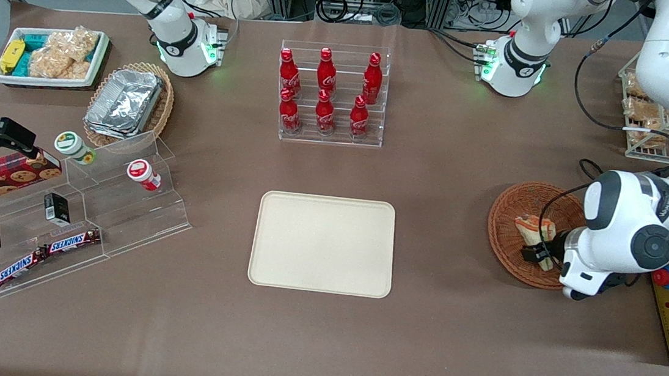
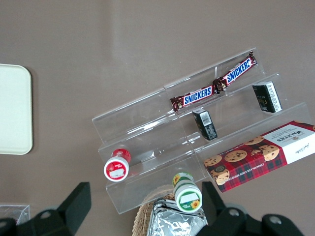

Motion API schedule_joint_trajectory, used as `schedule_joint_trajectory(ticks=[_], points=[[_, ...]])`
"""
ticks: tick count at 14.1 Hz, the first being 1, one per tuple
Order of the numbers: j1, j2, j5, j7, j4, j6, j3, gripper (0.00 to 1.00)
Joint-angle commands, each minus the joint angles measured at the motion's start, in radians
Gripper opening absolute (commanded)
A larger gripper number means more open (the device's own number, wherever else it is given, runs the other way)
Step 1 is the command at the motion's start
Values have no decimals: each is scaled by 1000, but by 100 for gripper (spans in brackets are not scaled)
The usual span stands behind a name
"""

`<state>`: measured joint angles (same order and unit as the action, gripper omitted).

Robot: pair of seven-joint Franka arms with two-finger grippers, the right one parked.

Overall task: Place sandwich from basket to tray
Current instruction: 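Lower the open left gripper over the sandwich in the wicker basket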

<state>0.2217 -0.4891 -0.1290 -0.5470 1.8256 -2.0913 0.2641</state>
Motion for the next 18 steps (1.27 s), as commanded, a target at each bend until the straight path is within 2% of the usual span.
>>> schedule_joint_trajectory(ticks=[1, 4, 6, 7, 8, 10, 12, 13, 18], points=[[11, 17, -20, -19, 46, -45, 0, 98], [13, 14, -21, -19, 86, -101, -16, 98], [13, 7, -23, -19, 107, -128, -23, 87], [13, 7, -23, -19, 115, -127, -23, 75], [13, 9, -23, -18, 125, -124, -23, 57], [11, 20, -21, -18, 118, -98, -23, 31], [4, 43, -21, -16, 71, 6, -20, 6], [1, 58, -18, -16, 35, 73, -17, 0], [-1, 96, 2, -16, -271, 394, 58, 0]])
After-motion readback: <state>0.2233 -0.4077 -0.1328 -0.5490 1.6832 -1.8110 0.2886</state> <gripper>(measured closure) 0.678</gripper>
